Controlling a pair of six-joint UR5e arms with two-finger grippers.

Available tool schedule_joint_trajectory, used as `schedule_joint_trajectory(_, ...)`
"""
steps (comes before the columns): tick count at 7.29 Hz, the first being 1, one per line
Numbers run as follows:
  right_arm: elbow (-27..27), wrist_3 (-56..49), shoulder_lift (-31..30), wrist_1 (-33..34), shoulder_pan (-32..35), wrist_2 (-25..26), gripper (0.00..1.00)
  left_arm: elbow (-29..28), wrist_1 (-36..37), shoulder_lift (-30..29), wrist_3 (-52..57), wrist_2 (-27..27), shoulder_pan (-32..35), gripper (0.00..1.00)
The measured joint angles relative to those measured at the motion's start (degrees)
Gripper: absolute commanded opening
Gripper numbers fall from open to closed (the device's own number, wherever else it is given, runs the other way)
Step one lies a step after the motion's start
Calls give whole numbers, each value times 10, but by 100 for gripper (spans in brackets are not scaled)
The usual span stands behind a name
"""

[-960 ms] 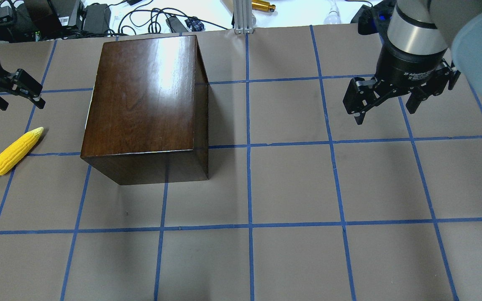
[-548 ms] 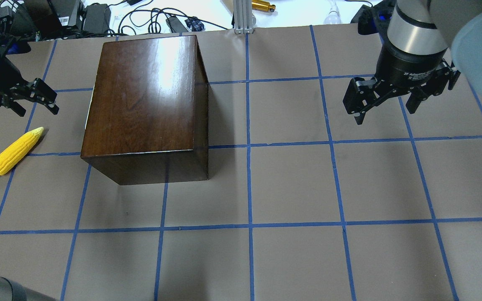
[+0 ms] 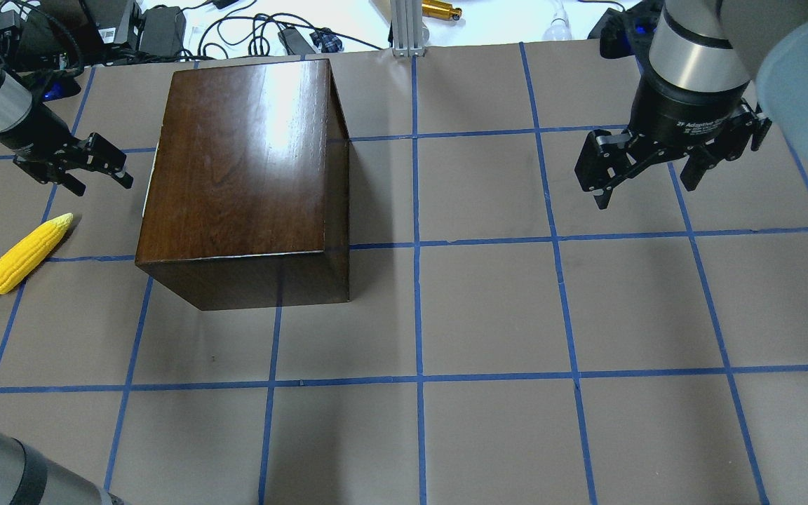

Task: Open drawer and put corn inside
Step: 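Lower the left gripper to the white drawer handle and grasp it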

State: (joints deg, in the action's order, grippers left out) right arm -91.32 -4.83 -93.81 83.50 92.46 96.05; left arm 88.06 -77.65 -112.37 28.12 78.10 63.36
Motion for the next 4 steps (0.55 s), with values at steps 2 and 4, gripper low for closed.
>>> schedule_joint_trajectory(2, 0, 0, 0, 0, 0, 0, 100, 0, -4, -2, 4, -50, 3, 100)
schedule_joint_trajectory(4, 0, 0, 0, 0, 0, 0, 100, 1, -6, -10, 5, -66, 4, 100)
